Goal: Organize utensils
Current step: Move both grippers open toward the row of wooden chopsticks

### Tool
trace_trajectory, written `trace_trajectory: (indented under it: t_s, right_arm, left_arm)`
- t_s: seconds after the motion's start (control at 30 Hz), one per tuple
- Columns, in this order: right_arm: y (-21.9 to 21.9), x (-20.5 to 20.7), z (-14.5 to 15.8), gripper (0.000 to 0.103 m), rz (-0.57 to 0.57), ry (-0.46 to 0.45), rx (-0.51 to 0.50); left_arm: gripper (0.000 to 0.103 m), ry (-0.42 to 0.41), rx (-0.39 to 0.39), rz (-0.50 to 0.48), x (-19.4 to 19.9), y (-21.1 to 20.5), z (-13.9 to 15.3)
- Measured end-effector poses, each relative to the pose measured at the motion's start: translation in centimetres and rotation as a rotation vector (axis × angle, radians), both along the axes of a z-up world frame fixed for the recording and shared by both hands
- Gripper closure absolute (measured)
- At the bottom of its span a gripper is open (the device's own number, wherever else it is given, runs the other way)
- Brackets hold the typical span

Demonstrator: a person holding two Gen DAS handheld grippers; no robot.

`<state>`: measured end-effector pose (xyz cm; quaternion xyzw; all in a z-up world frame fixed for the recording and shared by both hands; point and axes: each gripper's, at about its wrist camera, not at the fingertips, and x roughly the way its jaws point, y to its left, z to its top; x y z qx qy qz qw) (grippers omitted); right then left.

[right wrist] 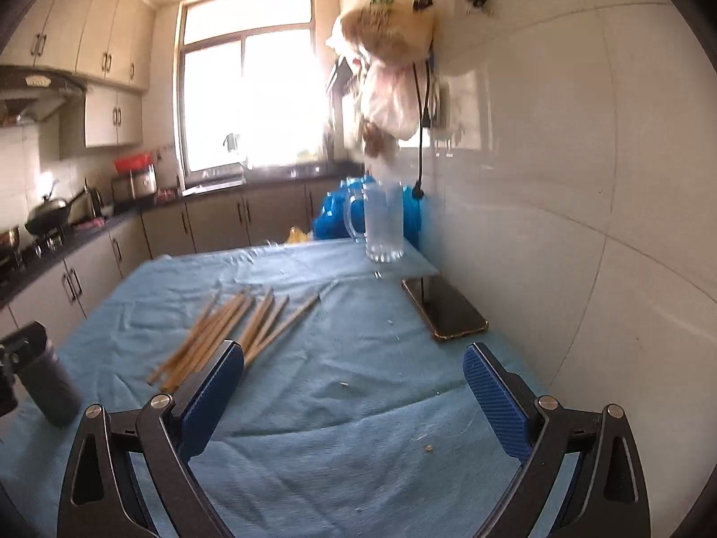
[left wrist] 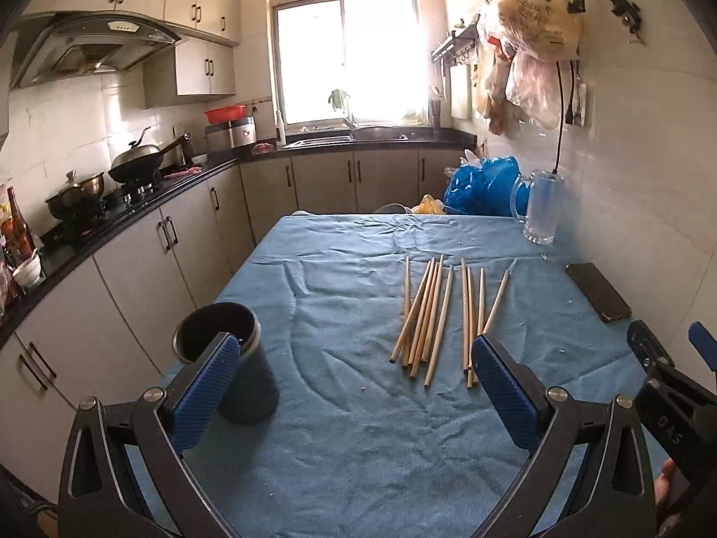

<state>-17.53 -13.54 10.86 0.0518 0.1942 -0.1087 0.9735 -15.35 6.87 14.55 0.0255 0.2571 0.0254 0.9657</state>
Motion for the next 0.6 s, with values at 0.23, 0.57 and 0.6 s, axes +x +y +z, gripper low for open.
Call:
trace_trajectory:
  t_s: [0.23, 0.57, 0.6]
  right_arm:
    - [1.4, -2.3, 1.6, 0.003, -0.021, -0.041, -0.004]
    - [1.5, -3.5, 2.6, 0.003, -0.01, -0.032, 0.006]
    - [1.5, -3.5, 2.8, 0.003, -0.007, -0.032, 0.008]
  left_arm:
    - [0.0, 0.012, 0.012, 0.003, -1.0, 0.7, 0.0]
    - [0.0, -0.001, 0.014, 0.001, -2.4, 0.9, 1.4]
    - [0.0, 0.003, 0.015, 0.001, -2.2, 0.8, 1.5]
